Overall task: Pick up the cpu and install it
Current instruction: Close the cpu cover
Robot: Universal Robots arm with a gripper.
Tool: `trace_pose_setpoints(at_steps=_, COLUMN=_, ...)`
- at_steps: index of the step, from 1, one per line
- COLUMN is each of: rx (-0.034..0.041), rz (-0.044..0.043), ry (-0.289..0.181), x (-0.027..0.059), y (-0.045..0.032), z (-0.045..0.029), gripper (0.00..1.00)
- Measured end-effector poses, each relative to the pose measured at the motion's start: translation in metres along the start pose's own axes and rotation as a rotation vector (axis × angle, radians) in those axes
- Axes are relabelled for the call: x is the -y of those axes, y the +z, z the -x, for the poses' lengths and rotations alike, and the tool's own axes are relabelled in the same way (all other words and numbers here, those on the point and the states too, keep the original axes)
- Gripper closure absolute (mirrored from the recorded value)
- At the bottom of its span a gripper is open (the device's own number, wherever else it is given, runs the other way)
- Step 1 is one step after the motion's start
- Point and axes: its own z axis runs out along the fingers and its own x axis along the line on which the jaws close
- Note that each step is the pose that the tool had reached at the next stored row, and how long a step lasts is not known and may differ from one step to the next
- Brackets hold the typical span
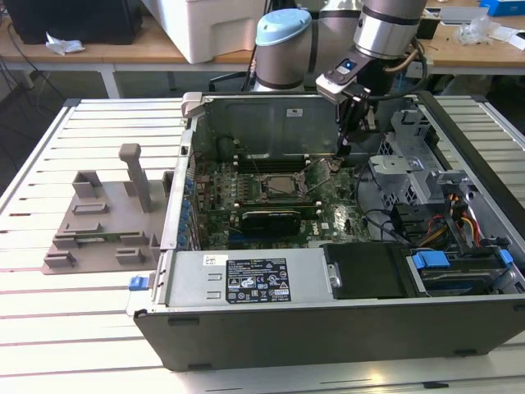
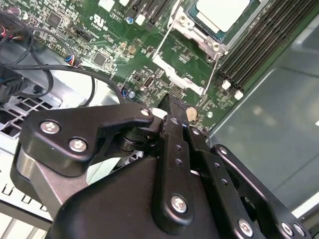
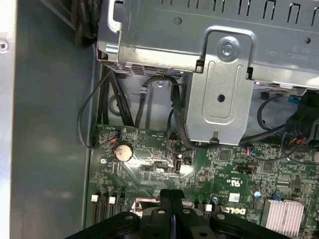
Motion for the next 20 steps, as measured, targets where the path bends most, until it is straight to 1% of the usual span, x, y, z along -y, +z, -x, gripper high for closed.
trace_pose_setpoints(at_steps=2, rx=0.0000, rz=0.0000, ry=0.000, x=-0.0016, y=0.0023, z=0.0001, gripper=0.89)
trace_pose_setpoints(at_steps=4, rx=-0.0001, rz=-0.0002, ry=0.000, x=-0.0048, y=0.0064, z=0.0002, gripper=0.89)
trace_pose_setpoints(at_steps=6, rx=-0.0001, rz=-0.0003, ry=0.000, x=-0.0063, y=0.0084, z=0.0003, gripper=0.89)
trace_pose_setpoints(at_steps=8, rx=0.0000, rz=-0.0004, ry=0.000, x=-0.0092, y=0.0126, z=0.0004, gripper=0.89)
trace_pose_setpoints(at_steps=10, rx=-0.0001, rz=-0.0004, ry=0.000, x=-0.0106, y=0.0152, z=0.0004, gripper=0.89)
trace_pose_setpoints(at_steps=13, rx=-0.0002, rz=-0.0004, ry=0.000, x=-0.0116, y=0.0222, z=0.0002, gripper=0.89)
trace_pose_setpoints(at_steps=17, rx=0.0001, rz=-0.0005, ry=0.000, x=-0.0103, y=0.0302, z=-0.0006, gripper=0.89)
trace_pose_setpoints(at_steps=18, rx=-0.0001, rz=-0.0005, ry=0.000, x=-0.0077, y=0.0328, z=-0.0011, gripper=0.89)
trace_pose_setpoints(at_steps=20, rx=-0.0001, rz=-0.0004, ry=0.000, x=-0.0026, y=0.0340, z=-0.0017, gripper=0.89)
